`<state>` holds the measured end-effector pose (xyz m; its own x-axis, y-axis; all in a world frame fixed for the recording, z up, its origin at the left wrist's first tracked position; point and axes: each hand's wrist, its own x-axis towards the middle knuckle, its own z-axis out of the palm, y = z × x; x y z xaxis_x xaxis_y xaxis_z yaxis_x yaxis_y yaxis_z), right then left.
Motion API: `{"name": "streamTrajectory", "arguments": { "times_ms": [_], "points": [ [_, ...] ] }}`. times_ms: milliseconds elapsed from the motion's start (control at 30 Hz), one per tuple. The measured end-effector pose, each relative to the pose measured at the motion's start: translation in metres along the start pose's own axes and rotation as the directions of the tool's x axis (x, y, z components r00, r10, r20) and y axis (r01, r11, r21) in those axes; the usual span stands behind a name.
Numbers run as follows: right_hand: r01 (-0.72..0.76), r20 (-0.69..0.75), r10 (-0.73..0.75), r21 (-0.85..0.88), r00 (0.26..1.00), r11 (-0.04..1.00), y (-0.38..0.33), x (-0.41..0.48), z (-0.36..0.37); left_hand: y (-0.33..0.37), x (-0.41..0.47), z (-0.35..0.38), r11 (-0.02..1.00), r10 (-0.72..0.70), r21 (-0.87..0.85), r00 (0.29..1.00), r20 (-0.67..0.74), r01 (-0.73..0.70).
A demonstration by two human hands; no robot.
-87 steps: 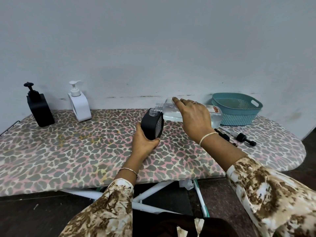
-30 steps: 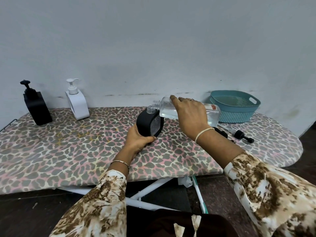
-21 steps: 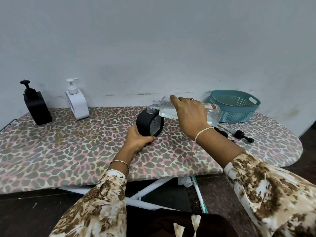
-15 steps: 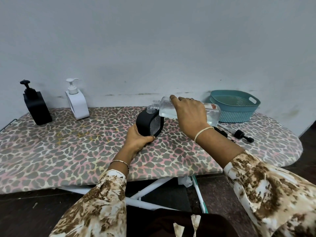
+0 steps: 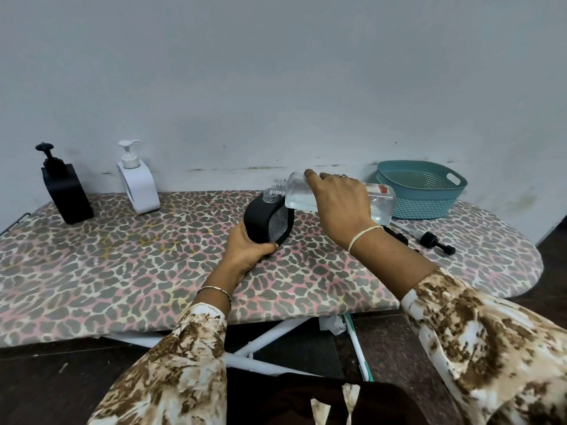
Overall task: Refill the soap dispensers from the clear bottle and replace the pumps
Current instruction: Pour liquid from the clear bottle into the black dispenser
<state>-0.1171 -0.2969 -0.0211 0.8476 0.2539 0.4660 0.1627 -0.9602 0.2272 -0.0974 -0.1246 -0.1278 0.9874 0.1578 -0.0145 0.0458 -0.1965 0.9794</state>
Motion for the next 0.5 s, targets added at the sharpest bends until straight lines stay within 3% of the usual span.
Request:
{"name": "streamTrajectory", "arguments": {
  "times_ms": [500],
  "points": [
    [-0.002,-0.005,0.002,0.003,1.0,1.0,-0.0001,0.0012,0.0002,-0.0069,0.0041,-0.0001,1.0,0.026,0.01,1.0,-0.014,-0.026]
  ]
}}
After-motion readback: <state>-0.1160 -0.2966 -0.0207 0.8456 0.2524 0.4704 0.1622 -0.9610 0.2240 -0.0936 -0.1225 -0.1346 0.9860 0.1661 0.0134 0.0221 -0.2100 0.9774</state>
